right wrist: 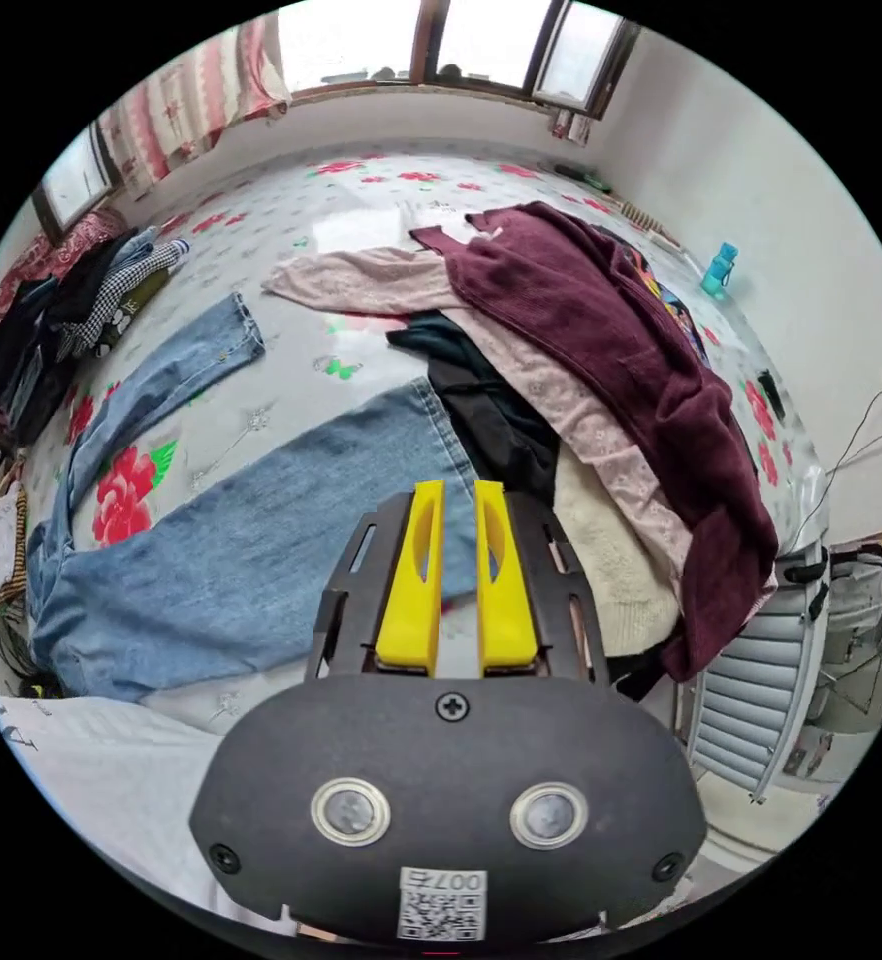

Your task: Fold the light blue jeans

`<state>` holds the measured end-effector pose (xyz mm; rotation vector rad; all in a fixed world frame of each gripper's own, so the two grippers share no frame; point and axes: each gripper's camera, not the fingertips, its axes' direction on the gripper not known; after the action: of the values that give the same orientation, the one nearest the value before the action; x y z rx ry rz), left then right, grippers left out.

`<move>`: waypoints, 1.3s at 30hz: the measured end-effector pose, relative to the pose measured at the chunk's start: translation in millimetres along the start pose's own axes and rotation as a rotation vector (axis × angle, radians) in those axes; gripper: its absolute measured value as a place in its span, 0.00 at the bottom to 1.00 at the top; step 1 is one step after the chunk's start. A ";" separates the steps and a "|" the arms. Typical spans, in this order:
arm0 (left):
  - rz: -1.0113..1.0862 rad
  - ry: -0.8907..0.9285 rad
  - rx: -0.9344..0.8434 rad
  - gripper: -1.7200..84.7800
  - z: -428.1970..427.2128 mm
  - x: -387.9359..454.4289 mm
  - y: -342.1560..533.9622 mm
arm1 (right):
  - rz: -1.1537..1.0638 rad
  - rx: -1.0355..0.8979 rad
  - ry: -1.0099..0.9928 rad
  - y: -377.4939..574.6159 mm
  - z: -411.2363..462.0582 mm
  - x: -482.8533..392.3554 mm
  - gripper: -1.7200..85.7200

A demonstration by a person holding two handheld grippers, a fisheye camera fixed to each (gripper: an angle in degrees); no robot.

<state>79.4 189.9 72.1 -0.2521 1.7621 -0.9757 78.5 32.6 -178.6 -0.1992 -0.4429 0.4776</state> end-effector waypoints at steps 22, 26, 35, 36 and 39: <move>0.287 -0.232 -0.150 0.07 95.7 23.9 -261.4 | -1.098 -0.280 -0.010 -230.6 194.6 -351.2 0.05; 0.281 -0.242 -0.108 0.06 94.9 21.8 -255.0 | -0.995 -0.033 -0.026 -237.1 138.7 -322.2 0.02; 0.290 -0.324 -0.125 0.04 99.2 30.1 -258.4 | -0.737 0.207 -0.144 -127.6 55.0 -184.8 0.02; 0.291 -0.329 -0.117 0.03 99.2 29.7 -257.2 | -0.631 0.042 -0.095 -117.0 88.4 -169.9 0.02; 0.266 -0.324 -0.099 0.03 96.9 24.3 -255.5 | -0.441 -0.104 -0.005 -87.9 131.1 -136.4 0.03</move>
<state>82.6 -36.5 226.9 -0.2177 1.5014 -0.6190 -54.7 -99.2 -86.8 -0.1935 -0.5007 0.0224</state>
